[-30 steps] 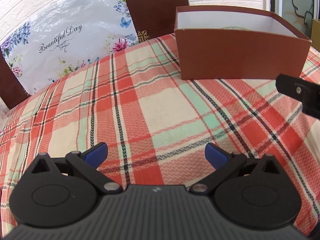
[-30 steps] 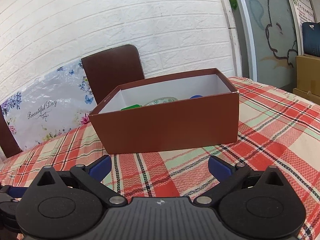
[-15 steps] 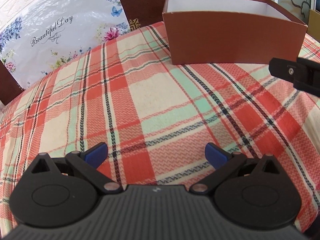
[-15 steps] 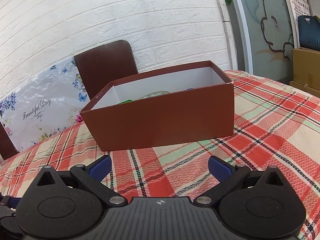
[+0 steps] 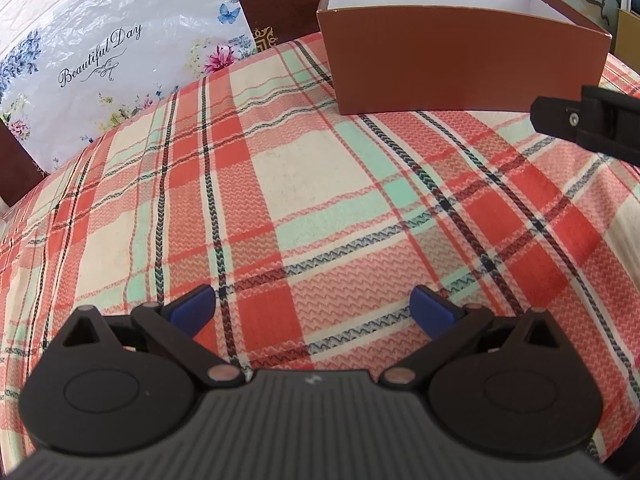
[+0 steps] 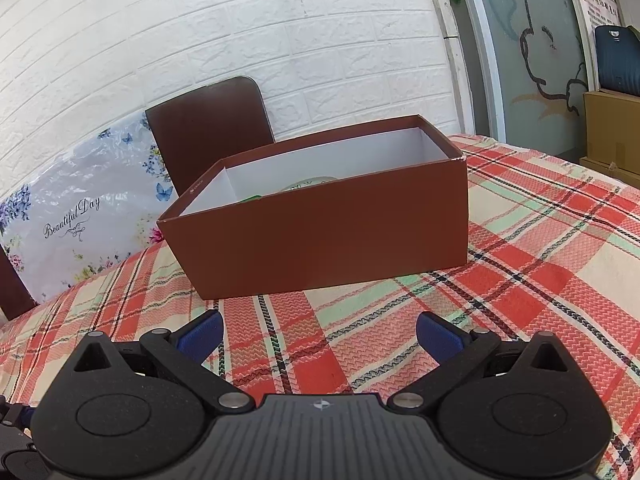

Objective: Organize objects

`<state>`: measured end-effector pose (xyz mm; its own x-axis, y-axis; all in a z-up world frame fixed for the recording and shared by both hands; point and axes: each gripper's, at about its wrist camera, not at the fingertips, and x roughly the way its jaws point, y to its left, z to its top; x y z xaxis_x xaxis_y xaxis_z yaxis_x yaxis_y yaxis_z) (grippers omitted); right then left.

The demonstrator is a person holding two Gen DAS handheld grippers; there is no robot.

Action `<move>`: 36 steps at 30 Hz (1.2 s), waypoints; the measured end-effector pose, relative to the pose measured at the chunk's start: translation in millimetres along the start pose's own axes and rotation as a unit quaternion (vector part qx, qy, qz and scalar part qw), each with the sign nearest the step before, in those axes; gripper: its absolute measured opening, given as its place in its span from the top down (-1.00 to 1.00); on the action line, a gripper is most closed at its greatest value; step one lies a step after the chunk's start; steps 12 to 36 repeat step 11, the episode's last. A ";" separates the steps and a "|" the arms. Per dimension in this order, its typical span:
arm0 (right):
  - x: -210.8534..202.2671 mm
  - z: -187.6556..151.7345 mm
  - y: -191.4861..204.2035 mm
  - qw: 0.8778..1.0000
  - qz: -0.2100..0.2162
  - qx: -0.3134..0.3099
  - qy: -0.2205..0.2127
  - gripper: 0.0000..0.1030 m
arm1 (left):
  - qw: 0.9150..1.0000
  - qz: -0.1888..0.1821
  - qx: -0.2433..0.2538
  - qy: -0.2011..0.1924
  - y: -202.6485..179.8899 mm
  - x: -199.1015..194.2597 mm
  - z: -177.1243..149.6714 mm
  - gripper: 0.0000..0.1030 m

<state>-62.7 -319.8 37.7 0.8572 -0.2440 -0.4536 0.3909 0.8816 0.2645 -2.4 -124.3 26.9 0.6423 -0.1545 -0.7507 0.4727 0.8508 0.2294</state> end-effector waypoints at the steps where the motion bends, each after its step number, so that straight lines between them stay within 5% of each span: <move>1: 0.0 0.1 -0.1 1.000 0.000 0.000 0.000 -0.97 | 1.000 0.001 0.000 0.000 0.1 0.1 0.2 -1.00; 36: -0.6 -0.2 1.2 1.000 0.000 -0.002 0.000 -0.97 | 1.000 -0.010 -0.006 -0.022 3.3 -6.1 2.9 -1.00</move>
